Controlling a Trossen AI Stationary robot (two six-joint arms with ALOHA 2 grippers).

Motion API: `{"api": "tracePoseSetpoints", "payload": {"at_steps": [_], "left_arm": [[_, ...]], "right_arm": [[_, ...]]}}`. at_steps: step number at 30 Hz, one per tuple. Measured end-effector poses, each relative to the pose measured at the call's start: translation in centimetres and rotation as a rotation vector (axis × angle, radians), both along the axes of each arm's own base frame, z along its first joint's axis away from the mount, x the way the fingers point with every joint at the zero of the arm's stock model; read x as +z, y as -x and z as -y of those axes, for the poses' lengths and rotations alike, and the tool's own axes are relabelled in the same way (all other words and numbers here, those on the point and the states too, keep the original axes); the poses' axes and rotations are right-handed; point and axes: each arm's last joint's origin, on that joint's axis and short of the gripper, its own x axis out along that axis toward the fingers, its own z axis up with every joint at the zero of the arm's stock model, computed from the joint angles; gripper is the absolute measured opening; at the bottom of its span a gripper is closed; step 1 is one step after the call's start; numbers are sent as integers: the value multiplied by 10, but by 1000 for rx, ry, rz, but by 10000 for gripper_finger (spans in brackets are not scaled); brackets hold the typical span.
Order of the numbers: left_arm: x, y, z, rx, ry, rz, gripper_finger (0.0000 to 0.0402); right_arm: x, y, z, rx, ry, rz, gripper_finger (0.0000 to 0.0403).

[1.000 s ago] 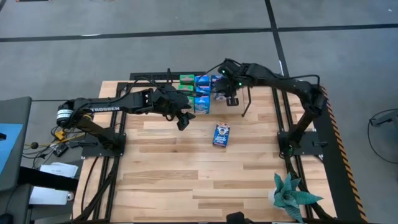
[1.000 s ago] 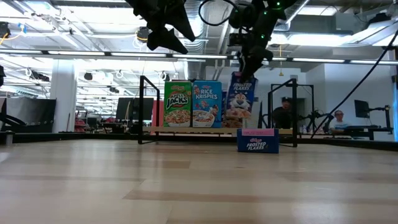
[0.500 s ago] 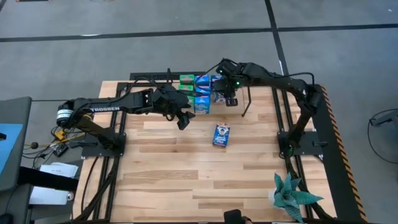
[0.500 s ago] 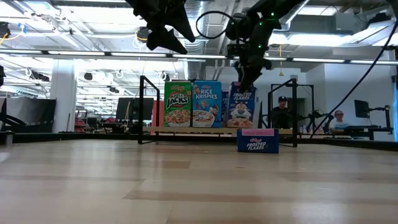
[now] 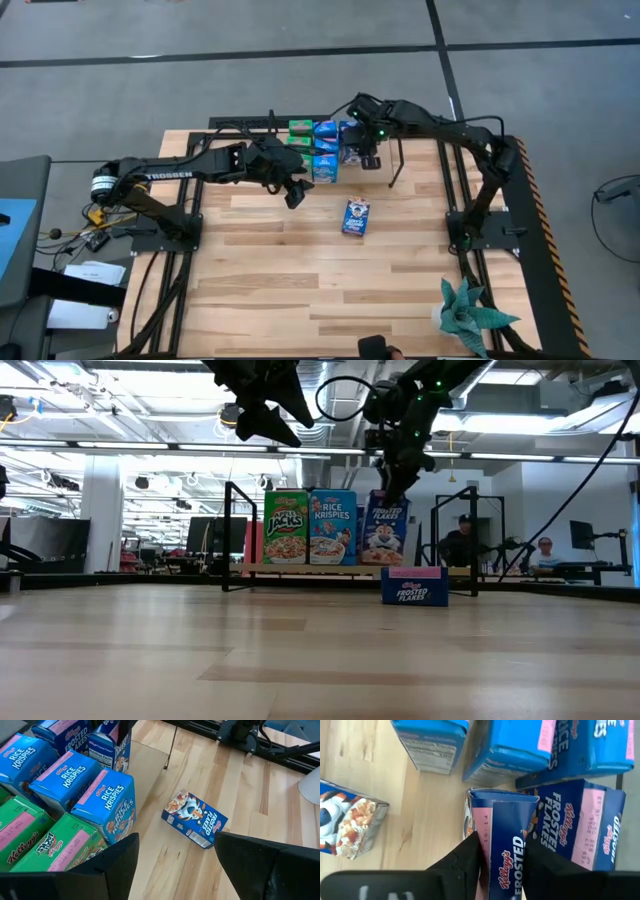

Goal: Stack cereal on shelf
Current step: Put the left blue cereal box on the shelf aligned with the other blue cereal box, then put the blue cereal box on the shelf aligned with the blue cereal box

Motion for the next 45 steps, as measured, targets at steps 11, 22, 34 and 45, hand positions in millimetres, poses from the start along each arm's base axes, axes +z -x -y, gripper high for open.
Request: {"api": "tracePoseSetpoints", "payload": {"at_steps": [11, 22, 34, 45], "left_arm": [[0, 0, 0, -1, -1, 0, 247], [0, 0, 0, 0, 0, 0, 247], [0, 0, 0, -3, -4, -2, 247], [0, 0, 0, -1, -2, 0, 247]], "right_arm": [[1, -2, 1, -6, 7, 22, 202], [1, -2, 0, -10, 12, 18, 250], [28, -3, -1, -19, 39, 43, 250], [91, 10, -16, -92, 8, 96, 248]]}}
